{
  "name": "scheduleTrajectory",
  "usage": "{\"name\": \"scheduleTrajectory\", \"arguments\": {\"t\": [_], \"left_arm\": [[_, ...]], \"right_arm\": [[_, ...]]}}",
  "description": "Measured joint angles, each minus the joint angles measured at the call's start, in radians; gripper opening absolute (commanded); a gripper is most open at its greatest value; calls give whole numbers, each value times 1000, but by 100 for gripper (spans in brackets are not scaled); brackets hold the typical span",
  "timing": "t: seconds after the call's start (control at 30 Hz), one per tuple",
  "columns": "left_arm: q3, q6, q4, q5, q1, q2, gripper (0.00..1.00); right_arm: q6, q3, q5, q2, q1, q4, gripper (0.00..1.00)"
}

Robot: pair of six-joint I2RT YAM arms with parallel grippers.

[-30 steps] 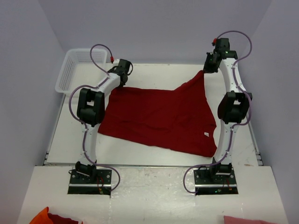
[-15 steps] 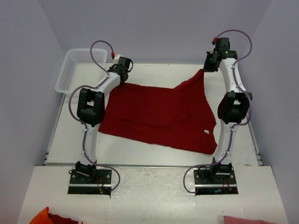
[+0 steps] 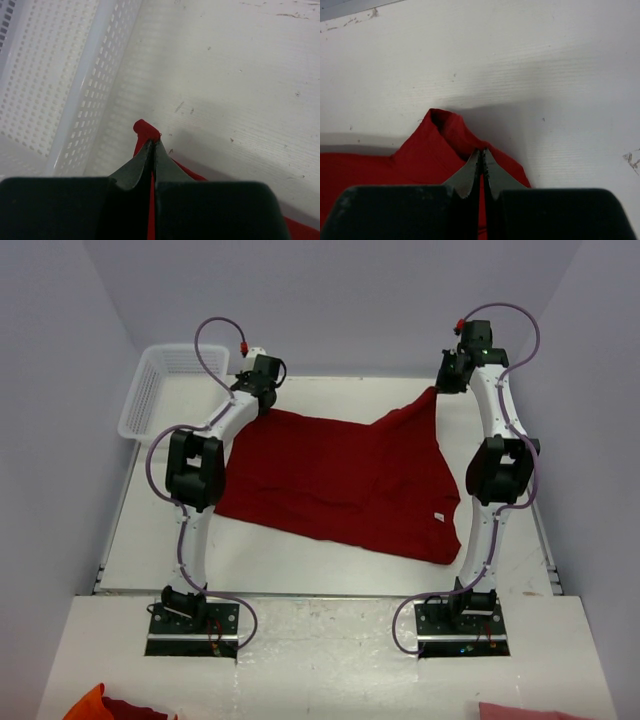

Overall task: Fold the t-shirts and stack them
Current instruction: Fold the other side of the tshirt into a rectangle

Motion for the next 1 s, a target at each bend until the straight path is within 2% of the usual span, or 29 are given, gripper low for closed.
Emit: {"name": "scheduleTrajectory", "arguments": {"t": [0.13, 0.33, 0.7, 1.0], "left_arm": [[2, 0, -11, -10, 0, 0, 0], [2, -4, -57, -15, 0, 0, 0], [-4, -41, -164, -4, -5, -5, 0], [-125, -85, -230, 4, -29, -91, 0]], "right_arm": [[1, -25, 0, -19, 0, 2, 0], [7, -153, -5, -114, 0, 19, 0], [39, -452, -27, -364, 18, 76, 0], [95, -753, -23, -581, 95, 111, 0]]}}
